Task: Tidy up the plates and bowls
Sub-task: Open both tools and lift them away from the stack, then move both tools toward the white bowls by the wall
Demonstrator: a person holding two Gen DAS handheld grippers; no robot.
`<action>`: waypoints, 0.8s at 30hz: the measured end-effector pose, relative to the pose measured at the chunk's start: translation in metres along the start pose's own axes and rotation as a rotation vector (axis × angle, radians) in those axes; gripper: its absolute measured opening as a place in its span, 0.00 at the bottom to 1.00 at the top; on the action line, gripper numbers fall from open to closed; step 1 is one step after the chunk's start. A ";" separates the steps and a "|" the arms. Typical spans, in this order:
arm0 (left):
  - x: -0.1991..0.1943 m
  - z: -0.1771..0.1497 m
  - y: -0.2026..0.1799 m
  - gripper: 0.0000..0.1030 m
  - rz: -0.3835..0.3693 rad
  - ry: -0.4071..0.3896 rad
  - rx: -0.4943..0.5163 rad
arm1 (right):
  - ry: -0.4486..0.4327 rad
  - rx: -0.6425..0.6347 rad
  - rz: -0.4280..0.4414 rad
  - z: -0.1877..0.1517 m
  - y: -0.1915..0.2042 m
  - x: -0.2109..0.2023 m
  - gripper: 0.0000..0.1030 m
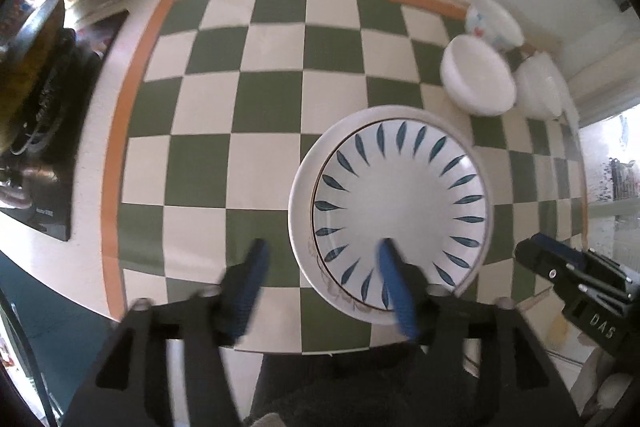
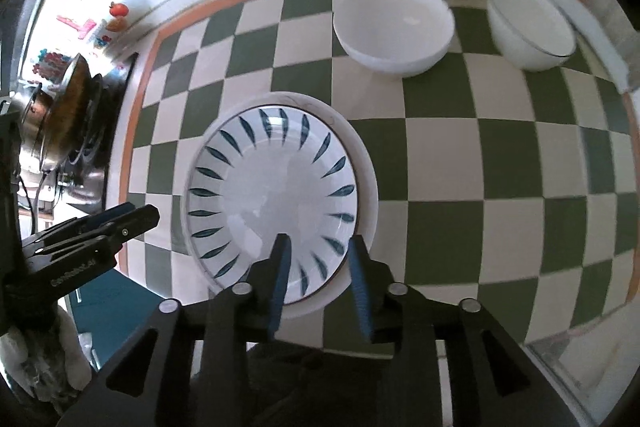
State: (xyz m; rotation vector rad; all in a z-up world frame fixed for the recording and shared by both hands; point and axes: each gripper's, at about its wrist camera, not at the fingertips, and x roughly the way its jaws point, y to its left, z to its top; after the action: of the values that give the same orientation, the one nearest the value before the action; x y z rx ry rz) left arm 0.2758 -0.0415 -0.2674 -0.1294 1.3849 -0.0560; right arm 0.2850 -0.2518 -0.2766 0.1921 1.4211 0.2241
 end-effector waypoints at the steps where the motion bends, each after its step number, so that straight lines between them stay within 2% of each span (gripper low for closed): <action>1: -0.008 -0.003 0.001 0.74 0.008 -0.020 0.006 | -0.016 0.000 -0.005 -0.005 0.004 -0.008 0.34; 3: -0.022 -0.005 -0.002 0.81 0.019 -0.056 0.020 | -0.047 -0.014 -0.031 -0.014 0.013 -0.021 0.42; 4: -0.030 -0.008 -0.002 0.82 0.030 -0.077 0.028 | -0.065 -0.020 -0.041 -0.020 0.019 -0.029 0.44; 6: -0.041 -0.013 -0.003 0.83 0.032 -0.106 0.038 | -0.092 -0.034 -0.048 -0.029 0.028 -0.042 0.59; 9: -0.059 -0.024 -0.002 0.90 0.024 -0.148 0.046 | -0.126 -0.040 -0.041 -0.041 0.037 -0.061 0.74; 10: -0.064 -0.028 -0.002 0.93 0.025 -0.159 0.050 | -0.139 -0.040 -0.042 -0.045 0.040 -0.067 0.76; 14: -0.085 -0.044 -0.003 0.94 0.018 -0.203 0.060 | -0.189 -0.037 -0.076 -0.062 0.049 -0.091 0.82; 24: -0.121 -0.073 -0.007 0.94 -0.004 -0.256 0.088 | -0.265 -0.010 -0.101 -0.097 0.057 -0.134 0.84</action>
State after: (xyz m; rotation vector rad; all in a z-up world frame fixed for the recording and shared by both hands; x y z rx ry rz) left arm 0.1825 -0.0387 -0.1615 -0.0630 1.1247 -0.0998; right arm 0.1684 -0.2331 -0.1470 0.1359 1.1632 0.1171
